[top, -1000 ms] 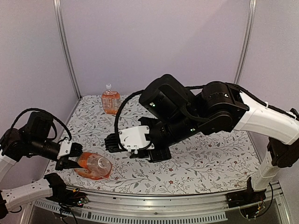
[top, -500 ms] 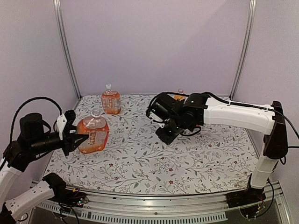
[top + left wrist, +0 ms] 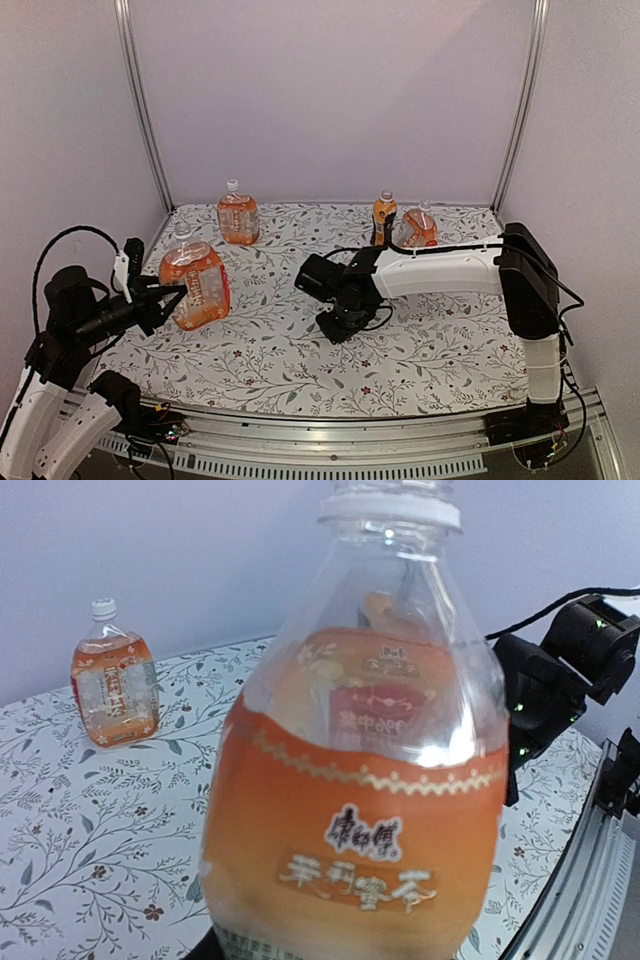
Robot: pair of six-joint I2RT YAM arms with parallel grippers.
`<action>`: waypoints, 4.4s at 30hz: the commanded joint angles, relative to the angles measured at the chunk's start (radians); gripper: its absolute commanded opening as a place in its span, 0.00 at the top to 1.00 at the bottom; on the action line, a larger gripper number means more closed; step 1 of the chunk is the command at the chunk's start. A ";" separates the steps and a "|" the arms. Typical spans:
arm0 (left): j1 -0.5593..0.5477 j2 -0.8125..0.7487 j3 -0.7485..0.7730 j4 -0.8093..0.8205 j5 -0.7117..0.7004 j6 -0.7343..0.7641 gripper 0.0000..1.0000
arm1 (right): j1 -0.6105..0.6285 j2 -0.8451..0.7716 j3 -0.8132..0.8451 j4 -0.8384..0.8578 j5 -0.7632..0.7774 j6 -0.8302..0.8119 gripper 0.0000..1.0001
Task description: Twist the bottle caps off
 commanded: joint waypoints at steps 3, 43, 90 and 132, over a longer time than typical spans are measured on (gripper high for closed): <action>0.042 -0.038 -0.036 0.093 0.135 -0.018 0.83 | -0.009 0.066 0.010 0.039 -0.041 0.049 0.86; 0.066 -0.035 -0.107 0.243 0.555 -0.099 0.81 | 0.145 -0.011 0.533 0.486 -0.569 -0.265 0.16; 0.088 -0.042 -0.113 0.228 0.463 -0.094 0.17 | -0.268 -0.906 -0.662 0.498 0.620 -0.092 1.00; 0.150 -0.004 -0.122 0.252 0.464 -0.107 0.17 | -0.752 -0.420 -0.691 1.121 0.311 -0.146 0.24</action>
